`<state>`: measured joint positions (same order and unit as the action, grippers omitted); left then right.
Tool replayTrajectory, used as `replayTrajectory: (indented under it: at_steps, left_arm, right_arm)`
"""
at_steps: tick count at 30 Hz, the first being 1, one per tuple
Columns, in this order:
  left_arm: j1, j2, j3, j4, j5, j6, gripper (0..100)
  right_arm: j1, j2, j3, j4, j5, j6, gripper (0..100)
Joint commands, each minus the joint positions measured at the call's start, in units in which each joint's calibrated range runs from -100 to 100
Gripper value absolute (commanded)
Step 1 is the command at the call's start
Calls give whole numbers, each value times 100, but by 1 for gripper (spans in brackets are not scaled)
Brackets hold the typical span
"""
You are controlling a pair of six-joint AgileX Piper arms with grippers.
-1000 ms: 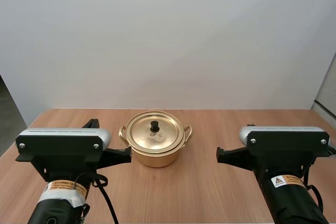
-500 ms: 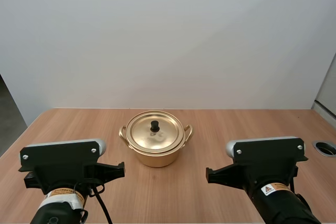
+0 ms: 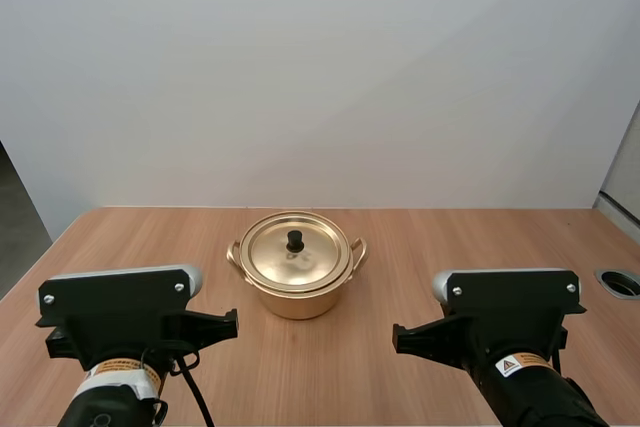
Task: Open the pot, put the car inside, and close it
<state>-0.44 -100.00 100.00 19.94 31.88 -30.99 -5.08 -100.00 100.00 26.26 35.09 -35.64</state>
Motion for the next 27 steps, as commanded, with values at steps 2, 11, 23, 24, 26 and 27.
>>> replayTrajectory:
  at_steps: [2, 11, 23, 24, 26, 27]
  left_arm:
    - [-1, 0, 0, -7, -13, 15, 0]
    - [-1, 0, 0, -7, -30, 13, 0]
    - [-1, 0, 0, -7, -43, 13, 0]
    - [-1, 0, 0, -7, -43, 13, 0]
    - [-1, 0, 0, -7, -43, 13, 0]
    - [-1, 0, 0, -7, -43, 13, 0]
  right_arm:
    - [2, 0, 0, 3, -6, 3, 0]
    - [2, 0, 0, 4, -6, 3, 0]
    - [2, 0, 0, 4, -6, 3, 0]
    - [2, 0, 0, 4, -6, 3, 0]
    - [2, 0, 0, 4, -6, 3, 0]
    - [2, 0, 0, 4, -6, 3, 0]
